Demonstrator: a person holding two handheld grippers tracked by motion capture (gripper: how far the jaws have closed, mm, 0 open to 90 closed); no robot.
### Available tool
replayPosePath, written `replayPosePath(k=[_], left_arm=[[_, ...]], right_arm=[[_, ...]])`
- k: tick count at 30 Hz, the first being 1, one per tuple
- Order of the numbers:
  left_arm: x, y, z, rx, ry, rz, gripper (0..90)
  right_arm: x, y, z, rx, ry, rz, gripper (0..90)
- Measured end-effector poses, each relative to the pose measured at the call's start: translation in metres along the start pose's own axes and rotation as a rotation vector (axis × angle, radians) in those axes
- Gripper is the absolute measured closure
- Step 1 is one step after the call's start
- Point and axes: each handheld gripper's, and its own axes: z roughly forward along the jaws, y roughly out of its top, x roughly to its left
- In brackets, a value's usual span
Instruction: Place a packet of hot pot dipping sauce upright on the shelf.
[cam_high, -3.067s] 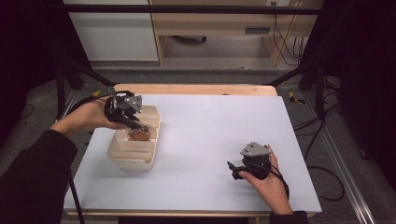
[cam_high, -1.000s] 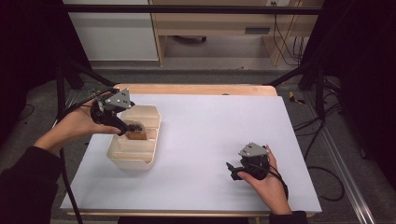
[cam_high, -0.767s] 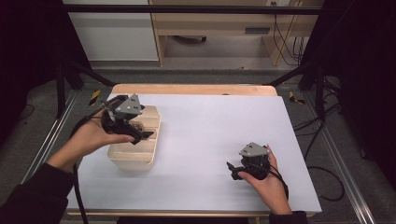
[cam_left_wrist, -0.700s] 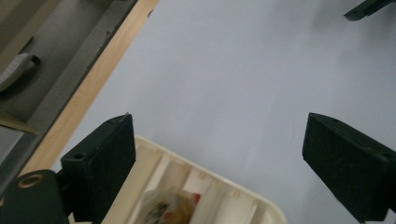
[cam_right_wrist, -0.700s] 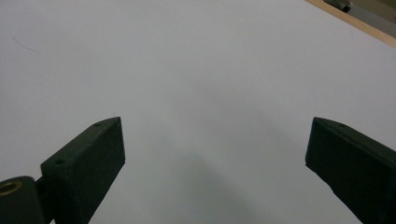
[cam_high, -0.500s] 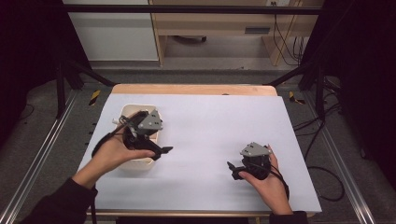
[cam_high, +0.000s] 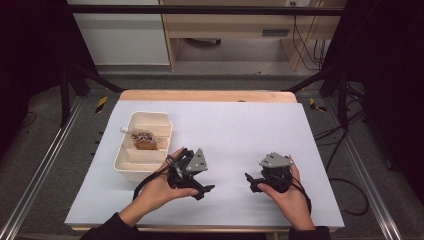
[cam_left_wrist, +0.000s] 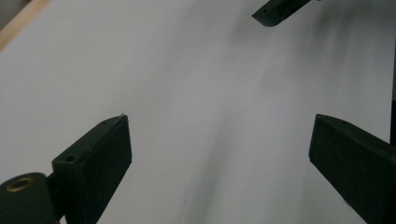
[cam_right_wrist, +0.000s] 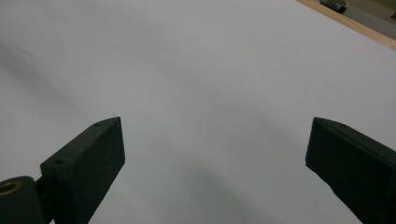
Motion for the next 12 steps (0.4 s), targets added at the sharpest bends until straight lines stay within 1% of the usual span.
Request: replayPosePath(k=[1,4,5,6,7,8,11,12], left_arm=[[-0.002,-0.003,0.006,-0.005,0.001,-0.019,5.8],[-0.005,-0.011,0.020,-0.003,-0.002,-0.052,5.7],[-0.006,-0.017,0.026,-0.012,-0.005,-0.083,5.8],[-0.006,-0.019,0.028,-0.010,-0.009,-0.088,5.8],[-0.007,-0.023,0.032,-0.014,-0.002,-0.097,5.7],[-0.007,-0.026,0.034,-0.006,-0.002,-0.095,5.4],[-0.009,-0.037,0.040,0.011,0.006,-0.108,5.3],[-0.011,-0.040,0.040,0.011,0.016,-0.100,5.3]], right_arm=[[0.000,0.000,0.000,0.000,-0.001,0.000,5.1],[0.000,-0.001,0.000,0.000,0.000,-0.001,5.1],[0.000,-0.001,0.000,0.002,0.001,-0.004,5.1],[0.001,-0.002,-0.001,0.004,0.002,-0.001,5.1],[0.001,-0.002,-0.001,0.005,0.002,-0.002,5.1],[0.002,-0.003,-0.001,0.007,0.004,-0.003,5.1],[0.005,-0.006,-0.002,0.015,0.006,-0.010,5.1],[0.005,-0.005,-0.001,0.014,0.007,-0.016,5.1]])
